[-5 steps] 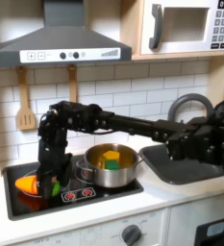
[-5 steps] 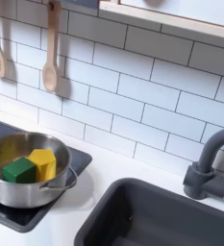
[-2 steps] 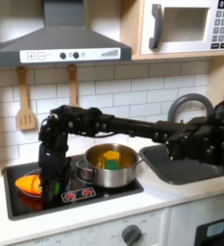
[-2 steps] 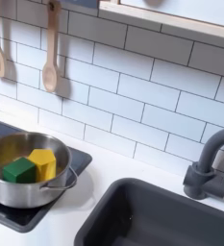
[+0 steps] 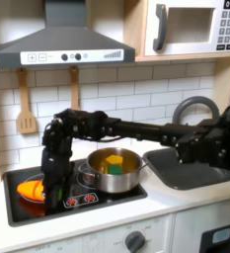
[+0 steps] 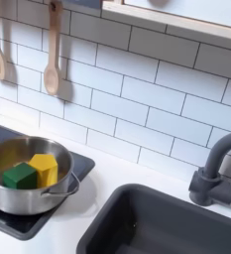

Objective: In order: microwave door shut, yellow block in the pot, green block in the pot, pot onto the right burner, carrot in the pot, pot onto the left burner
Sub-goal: 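Put the carrot in the pot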

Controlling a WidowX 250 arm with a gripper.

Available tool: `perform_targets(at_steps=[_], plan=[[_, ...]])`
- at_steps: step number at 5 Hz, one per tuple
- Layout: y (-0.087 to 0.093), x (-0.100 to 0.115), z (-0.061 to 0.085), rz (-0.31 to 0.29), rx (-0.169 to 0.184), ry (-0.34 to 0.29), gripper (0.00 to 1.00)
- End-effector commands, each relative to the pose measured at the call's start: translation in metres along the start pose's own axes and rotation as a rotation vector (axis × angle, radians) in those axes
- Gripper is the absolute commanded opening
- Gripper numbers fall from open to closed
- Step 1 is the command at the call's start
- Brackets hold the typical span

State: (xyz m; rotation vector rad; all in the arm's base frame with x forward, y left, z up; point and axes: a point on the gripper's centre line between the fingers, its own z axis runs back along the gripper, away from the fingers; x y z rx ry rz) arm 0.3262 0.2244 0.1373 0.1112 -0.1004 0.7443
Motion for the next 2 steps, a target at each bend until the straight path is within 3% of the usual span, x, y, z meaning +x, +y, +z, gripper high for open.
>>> perform_targets(at_steps=[1,2], plan=[[-0.005,0.002,0.013,-0.068,-0.01,-0.054,0.0],[-0.008,0.001,0.024,-0.131,-0.021,-0.07,0.0]])
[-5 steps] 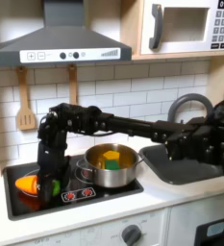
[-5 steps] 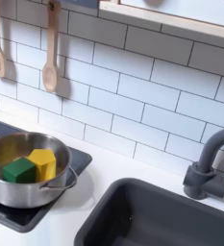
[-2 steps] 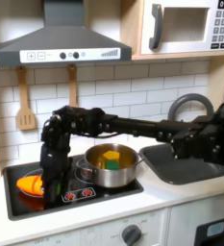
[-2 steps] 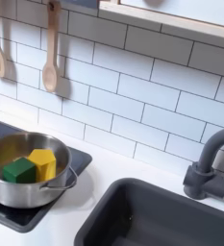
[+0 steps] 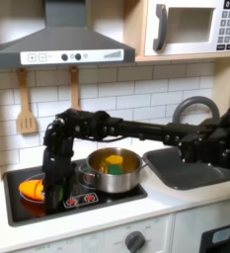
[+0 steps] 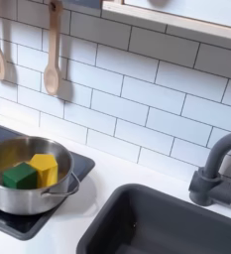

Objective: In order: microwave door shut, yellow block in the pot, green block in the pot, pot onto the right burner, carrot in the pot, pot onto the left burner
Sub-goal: 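Put the carrot in the pot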

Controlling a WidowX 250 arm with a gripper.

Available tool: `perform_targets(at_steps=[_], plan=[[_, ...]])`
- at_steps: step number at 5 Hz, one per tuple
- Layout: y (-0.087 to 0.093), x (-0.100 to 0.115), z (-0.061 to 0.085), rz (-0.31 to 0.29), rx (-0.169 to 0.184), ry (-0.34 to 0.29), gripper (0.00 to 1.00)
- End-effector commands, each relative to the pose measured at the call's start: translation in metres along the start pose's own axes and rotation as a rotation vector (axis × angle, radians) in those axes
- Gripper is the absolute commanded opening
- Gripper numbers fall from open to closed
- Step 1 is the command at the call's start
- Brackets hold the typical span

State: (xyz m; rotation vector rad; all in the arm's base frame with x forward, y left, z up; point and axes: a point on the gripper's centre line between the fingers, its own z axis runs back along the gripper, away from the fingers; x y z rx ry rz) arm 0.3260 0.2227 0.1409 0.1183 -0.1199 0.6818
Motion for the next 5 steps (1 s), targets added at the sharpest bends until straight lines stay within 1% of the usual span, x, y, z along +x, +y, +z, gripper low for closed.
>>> perform_targets(at_steps=[1,2,3,4,5], plan=[[-0.017,0.0,0.045,-0.138,-0.048,-0.071,0.0],[-0.044,-0.008,0.07,-0.211,-0.101,-0.088,0.0],[-0.075,-0.025,0.09,-0.279,-0.152,-0.072,0.0],[-0.099,-0.042,0.101,-0.336,-0.182,-0.063,0.0],[-0.113,-0.054,0.113,-0.386,-0.181,-0.097,0.0]])
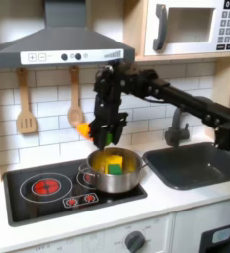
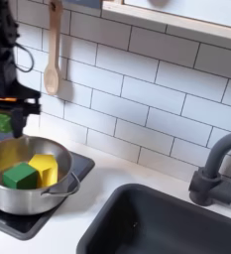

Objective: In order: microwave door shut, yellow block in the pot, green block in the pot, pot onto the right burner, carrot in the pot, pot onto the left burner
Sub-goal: 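Put the carrot in the pot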

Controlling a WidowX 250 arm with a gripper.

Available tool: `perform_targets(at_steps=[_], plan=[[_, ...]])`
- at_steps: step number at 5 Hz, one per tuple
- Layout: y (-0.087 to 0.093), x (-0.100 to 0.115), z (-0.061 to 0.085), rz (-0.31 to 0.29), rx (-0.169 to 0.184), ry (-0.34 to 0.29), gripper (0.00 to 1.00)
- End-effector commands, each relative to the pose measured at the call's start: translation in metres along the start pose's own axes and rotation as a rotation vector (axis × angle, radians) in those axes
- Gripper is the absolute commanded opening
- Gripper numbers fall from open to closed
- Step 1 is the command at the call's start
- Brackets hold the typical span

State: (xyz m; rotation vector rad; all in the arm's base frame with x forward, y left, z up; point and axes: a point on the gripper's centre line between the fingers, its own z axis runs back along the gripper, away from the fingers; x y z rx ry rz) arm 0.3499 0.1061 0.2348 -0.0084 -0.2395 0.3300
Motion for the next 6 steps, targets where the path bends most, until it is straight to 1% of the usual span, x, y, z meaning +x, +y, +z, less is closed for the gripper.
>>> perform_targets(at_steps=[1,2,3,4,5,6], plan=[[-0.028,-0.017,-0.002,-0.099,-0.017,0.006,0.0],[-0.017,-0.028,-0.016,-0.146,-0.026,0.049,0.0],[-0.013,-0.036,-0.025,-0.185,-0.054,0.062,0.0],[0.001,-0.037,-0.033,-0.174,-0.043,0.065,0.0],[-0.008,-0.046,-0.038,-0.238,-0.105,0.099,0.0],[-0.015,-0.043,-0.035,-0.294,-0.123,0.083,0.0]])
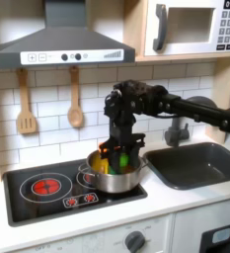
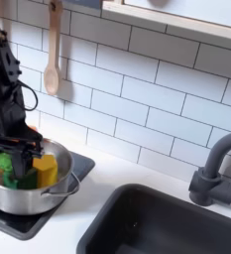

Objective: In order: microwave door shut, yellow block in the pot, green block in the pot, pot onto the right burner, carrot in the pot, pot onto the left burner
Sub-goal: 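Put the carrot in the pot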

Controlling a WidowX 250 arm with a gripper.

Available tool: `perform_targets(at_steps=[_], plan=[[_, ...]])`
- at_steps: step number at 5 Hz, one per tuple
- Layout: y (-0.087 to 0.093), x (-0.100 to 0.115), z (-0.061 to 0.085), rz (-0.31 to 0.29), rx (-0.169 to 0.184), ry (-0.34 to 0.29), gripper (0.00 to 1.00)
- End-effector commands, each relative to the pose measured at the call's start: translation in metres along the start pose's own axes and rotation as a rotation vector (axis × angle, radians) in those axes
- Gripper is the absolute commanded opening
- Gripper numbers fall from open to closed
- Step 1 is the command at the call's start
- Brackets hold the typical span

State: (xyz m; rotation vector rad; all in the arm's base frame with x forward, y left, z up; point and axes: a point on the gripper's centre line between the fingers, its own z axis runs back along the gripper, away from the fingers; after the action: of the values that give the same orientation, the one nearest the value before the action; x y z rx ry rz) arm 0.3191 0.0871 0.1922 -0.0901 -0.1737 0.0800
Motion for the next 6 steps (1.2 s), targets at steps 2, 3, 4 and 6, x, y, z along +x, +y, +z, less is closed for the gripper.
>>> perform_targets(at_steps=[2,3,4,6], plan=[[-0.004,0.011,-0.005,-0.081,-0.036,0.019,1.0],[-0.006,0.021,0.007,-0.093,-0.048,-0.025,1.0],[-0.005,0.028,0.015,-0.1,-0.032,-0.048,1.0],[0.008,0.035,0.029,-0.068,0.013,-0.091,1.0]])
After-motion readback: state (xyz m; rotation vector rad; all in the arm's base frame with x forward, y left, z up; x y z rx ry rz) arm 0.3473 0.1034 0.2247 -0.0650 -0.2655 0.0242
